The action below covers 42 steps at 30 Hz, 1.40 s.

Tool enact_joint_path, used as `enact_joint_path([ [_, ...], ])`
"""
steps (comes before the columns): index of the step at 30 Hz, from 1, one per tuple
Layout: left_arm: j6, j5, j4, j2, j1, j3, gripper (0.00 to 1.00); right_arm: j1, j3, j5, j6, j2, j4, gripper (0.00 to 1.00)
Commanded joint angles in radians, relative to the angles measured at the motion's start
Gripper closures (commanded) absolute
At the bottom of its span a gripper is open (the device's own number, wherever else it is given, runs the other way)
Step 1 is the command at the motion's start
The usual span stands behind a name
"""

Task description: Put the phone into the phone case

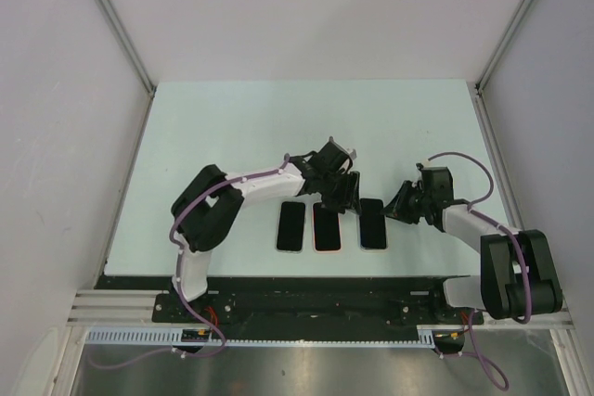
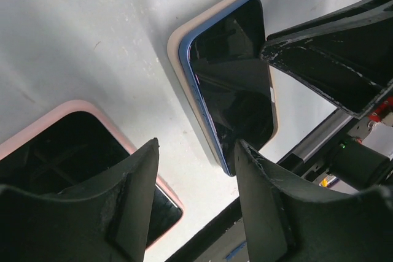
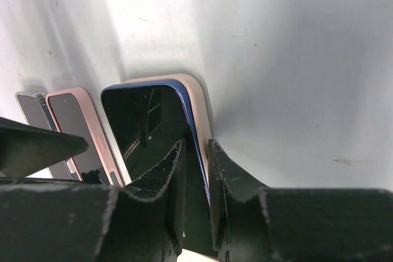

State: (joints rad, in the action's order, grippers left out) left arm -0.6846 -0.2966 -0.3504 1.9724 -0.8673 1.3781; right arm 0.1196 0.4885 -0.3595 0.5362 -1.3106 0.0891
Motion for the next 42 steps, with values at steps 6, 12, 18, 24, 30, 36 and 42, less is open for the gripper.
enact_joint_path([
  [6,-0.043,-0.007,0.011,0.08,-0.042,0.079,0.44,0.006,-0.044,-0.025,0.039,0.043,-0.005,0.69],
  [12,-0.053,-0.022,0.018,0.112,-0.055,0.087,0.5,-0.005,-0.059,-0.042,0.056,0.074,0.031,0.5],
  [18,-0.069,-0.053,0.024,0.121,-0.056,0.084,0.62,-0.017,-0.111,-0.07,0.084,0.126,0.018,0.36],
  [24,-0.102,-0.085,0.063,0.118,-0.056,0.053,0.7,-0.02,-0.145,-0.116,0.103,0.116,-0.026,0.33],
  [30,-0.157,-0.165,0.131,0.132,-0.056,0.03,0.72,-0.02,-0.212,-0.219,0.183,0.138,-0.168,0.33],
  [36,-0.196,-0.21,0.166,0.137,-0.058,0.024,0.72,-0.028,-0.274,-0.309,0.277,0.197,-0.279,0.35],
  [42,-0.24,-0.256,0.22,0.135,-0.058,0.001,0.72,-0.043,-0.312,-0.389,0.344,0.238,-0.354,0.36],
])
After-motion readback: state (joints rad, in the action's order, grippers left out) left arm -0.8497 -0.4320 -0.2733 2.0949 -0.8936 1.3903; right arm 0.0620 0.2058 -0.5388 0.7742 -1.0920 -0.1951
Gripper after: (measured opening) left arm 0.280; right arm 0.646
